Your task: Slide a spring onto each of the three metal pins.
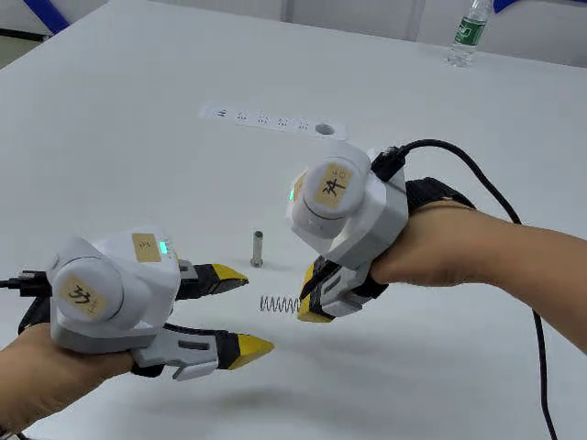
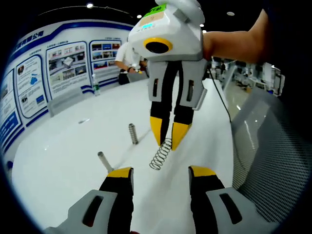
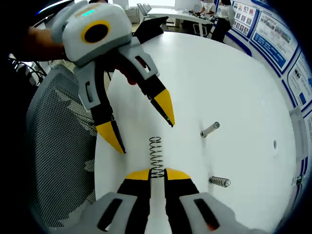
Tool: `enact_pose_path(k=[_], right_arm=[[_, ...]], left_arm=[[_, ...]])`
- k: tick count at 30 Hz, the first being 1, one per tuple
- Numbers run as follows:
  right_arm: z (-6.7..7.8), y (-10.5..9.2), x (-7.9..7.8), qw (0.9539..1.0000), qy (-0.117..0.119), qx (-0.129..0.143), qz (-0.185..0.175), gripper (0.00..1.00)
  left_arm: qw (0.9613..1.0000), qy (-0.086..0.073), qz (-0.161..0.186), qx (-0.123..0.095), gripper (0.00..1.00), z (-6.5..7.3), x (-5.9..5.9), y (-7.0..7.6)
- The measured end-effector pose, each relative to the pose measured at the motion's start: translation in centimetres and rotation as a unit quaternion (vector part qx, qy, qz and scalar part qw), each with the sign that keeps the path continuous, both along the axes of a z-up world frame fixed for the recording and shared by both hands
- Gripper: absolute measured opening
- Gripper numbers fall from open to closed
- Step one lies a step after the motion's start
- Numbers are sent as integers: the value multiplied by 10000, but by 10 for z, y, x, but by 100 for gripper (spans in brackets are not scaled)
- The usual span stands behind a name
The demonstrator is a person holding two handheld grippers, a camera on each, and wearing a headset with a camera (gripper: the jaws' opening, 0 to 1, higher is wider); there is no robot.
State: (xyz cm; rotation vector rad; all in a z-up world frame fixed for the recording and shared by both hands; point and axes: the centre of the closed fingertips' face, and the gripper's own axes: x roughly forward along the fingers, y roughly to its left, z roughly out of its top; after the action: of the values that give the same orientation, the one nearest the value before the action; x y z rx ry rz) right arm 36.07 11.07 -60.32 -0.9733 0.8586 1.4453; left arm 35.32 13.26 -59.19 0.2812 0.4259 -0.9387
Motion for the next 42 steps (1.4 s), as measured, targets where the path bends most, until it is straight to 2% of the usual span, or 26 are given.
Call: enact_pose_path(k=[5, 9, 16, 23, 29, 37, 42], right_arm=[[4, -4, -8, 9999, -1, -61, 147, 11], [4, -8, -13, 9996, 25, -140, 236, 11], [3, -14, -17, 9991, 62, -252, 330, 11], [4, -14, -20, 9988, 43, -279, 397, 11], [15, -10, -21, 9988, -22, -186, 450, 11], [33, 5, -24, 9985, -73, 98, 538, 11], [39, 14, -27, 9977, -147, 184, 639, 11]], left_arm=[[9996, -109, -232, 69, 34, 0, -3, -8], [9991, -132, -390, 82, 24, -1, -7, -13], [9981, -232, -562, 113, 13, 0, -10, -19], [9975, -219, -660, 142, 12, -3, -12, -23], [9976, -209, -646, 161, 12, -5, -11, -22], [9976, -187, -649, 153, 11, -6, -11, -23], [9976, -203, -656, 125, 11, -5, -10, -24]])
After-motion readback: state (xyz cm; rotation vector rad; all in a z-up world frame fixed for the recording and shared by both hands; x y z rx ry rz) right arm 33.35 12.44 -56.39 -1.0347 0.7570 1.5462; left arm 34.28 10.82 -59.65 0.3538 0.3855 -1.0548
